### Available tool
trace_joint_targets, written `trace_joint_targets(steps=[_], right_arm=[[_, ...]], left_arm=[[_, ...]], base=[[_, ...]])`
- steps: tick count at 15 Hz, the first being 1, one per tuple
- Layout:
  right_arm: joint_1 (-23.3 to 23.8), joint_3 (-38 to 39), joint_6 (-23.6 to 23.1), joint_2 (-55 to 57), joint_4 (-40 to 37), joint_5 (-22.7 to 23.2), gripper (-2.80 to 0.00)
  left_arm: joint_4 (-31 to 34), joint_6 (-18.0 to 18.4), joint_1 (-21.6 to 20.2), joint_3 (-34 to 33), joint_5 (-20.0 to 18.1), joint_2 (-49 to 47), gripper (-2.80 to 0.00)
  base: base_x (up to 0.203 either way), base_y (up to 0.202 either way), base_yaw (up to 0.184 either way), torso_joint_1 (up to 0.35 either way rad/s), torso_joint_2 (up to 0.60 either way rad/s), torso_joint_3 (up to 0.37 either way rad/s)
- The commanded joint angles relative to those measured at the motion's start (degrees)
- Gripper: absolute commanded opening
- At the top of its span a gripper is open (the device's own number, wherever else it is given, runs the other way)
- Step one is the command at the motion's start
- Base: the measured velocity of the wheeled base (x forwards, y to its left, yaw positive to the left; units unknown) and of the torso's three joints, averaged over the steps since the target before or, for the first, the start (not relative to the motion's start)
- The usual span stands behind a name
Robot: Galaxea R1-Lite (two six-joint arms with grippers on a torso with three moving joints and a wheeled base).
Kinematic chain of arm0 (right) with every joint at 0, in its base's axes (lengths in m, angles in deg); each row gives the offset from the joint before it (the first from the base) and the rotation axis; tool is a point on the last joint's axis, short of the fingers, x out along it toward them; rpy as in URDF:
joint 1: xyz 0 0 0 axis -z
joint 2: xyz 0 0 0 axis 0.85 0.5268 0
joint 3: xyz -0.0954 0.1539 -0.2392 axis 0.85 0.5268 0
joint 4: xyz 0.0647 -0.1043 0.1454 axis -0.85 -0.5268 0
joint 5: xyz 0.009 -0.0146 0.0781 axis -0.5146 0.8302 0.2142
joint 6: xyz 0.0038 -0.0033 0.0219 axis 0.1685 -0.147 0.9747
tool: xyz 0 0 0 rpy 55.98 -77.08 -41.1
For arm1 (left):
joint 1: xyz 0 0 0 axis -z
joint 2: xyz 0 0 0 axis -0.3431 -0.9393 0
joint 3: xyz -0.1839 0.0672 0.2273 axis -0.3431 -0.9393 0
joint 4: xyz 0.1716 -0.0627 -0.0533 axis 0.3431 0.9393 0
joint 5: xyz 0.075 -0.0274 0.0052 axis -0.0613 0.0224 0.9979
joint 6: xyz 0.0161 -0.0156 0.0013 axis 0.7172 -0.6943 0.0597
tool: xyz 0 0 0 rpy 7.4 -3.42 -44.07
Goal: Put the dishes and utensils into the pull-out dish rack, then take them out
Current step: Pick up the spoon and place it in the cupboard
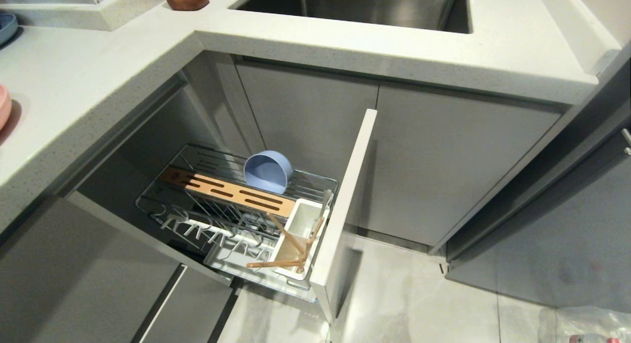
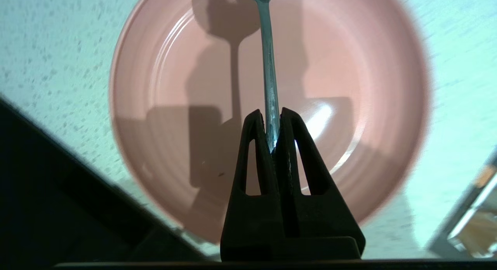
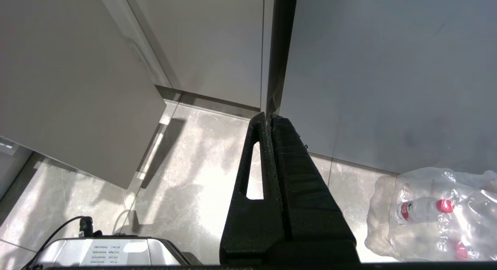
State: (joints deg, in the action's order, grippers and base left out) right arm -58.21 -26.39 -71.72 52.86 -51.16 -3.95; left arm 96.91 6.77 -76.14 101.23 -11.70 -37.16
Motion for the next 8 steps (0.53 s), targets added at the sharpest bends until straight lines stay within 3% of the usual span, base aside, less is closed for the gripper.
trace_joint_targets(steps=[1,4,8], right_arm=[[0.0,0.0,0.0,0.1,0.0,0.0,-2.8],[0.0,0.0,0.0,0.1,0.0,0.0,-2.8],[0.0,0.0,0.0,0.1,0.0,0.0,-2.8]], left_arm=[[-0.1,-2.1,1.0,0.8,-0.1,1.5,-2.8],[-0.1,-11.6,5.2,0.9,0.9,4.1,-2.8],[1.0,-23.5,15.9,0.5,4.0,8.1,-2.8]], base=[[0.0,0.0,0.0,0.0,0.0,0.0],[0.0,0.0,0.0,0.0,0.0,0.0],[0.0,0.0,0.0,0.0,0.0,0.0]])
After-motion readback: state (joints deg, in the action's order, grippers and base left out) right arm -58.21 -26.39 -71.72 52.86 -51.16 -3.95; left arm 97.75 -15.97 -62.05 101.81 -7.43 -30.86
